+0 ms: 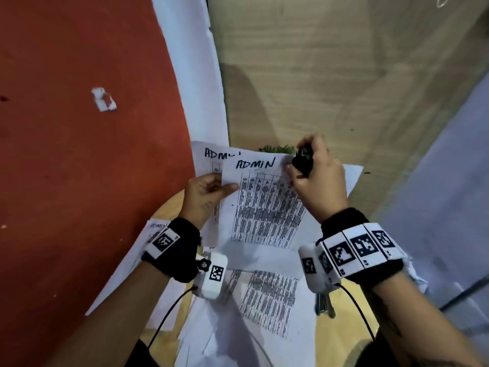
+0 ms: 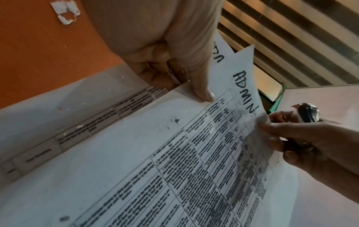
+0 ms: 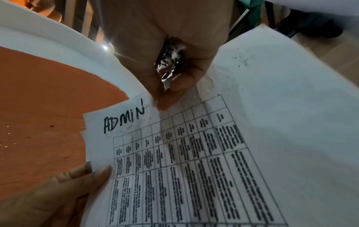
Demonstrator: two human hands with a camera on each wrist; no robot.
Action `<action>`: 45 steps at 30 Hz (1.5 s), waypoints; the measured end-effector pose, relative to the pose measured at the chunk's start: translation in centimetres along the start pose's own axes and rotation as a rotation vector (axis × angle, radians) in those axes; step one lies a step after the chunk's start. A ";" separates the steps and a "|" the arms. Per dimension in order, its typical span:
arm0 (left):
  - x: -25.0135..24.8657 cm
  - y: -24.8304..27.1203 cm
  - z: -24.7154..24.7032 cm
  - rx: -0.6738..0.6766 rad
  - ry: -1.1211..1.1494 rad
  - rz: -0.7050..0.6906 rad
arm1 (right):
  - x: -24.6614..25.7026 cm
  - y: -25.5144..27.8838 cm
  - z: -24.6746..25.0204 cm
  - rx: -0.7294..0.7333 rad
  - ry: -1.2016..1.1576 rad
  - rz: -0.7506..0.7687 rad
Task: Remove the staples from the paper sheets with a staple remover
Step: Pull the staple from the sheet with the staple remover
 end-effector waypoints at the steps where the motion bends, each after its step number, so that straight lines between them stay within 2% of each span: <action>1: -0.4 0.2 -0.2 0.010 0.001 -0.006 | 0.0 -0.1 0.2 0.005 0.001 -0.015; 4: -3.5 0.8 0.2 -0.036 -0.044 -0.089 | 1.3 -0.6 1.3 0.028 -0.023 -0.043; 7: -8.4 1.6 1.7 -0.313 -0.420 -0.386 | 2.7 -0.9 2.4 0.043 -0.047 -0.035; 8: -10.2 2.0 1.5 -0.357 -0.546 -0.481 | 3.2 -0.9 2.7 0.045 -0.053 -0.026; 11: -14.3 2.3 -0.4 -0.333 -0.847 -0.588 | 4.3 -0.6 3.5 0.048 -0.053 -0.004; 14: -16.2 1.8 -2.0 -0.185 -0.942 -0.539 | 4.9 -0.3 4.1 0.048 -0.060 0.001; 17: -15.9 0.9 -2.3 -0.002 -0.876 -0.350 | 5.0 -0.1 4.8 0.029 -0.055 0.019; 20: -14.8 0.7 -2.7 0.186 -0.761 -0.231 | 5.1 0.2 5.2 0.014 -0.054 0.032; 24: -14.1 0.9 -2.9 0.308 -0.475 -0.121 | 5.3 0.4 5.2 0.006 -0.062 0.040; 26: -13.7 1.0 -2.6 0.324 -0.307 -0.069 | 5.3 0.5 5.3 -0.008 -0.064 0.040; 29: -13.2 1.4 -2.9 0.380 -0.190 0.002 | 5.3 0.5 5.3 -0.015 -0.072 0.029; 32: -12.9 1.8 -3.7 0.450 -0.188 0.037 | 5.5 0.4 5.3 -0.025 -0.062 0.034; 37: -12.4 1.4 -3.9 0.441 -0.204 0.025 | 4.9 0.5 5.2 -0.051 -0.081 0.033; 42: -12.1 1.0 -3.8 0.417 -0.251 0.012 | 5.1 1.2 7.5 -0.271 -0.221 0.131; 43: -12.0 0.8 -3.7 0.411 -0.266 0.008 | 5.4 1.4 7.4 -0.263 -0.195 0.139; 45: -11.9 0.6 -3.7 0.399 -0.297 0.003 | 5.7 1.8 6.2 -0.140 -0.146 0.086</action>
Point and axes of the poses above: each hand's wrist, its own y-axis away from the middle knuckle, its own z-axis out of the back of the hand, x = y × z, the point moved 8 cm from there along -y, towards the middle knuckle, and after that the axes turned 3 degrees about -y, right-handed, at the moved point
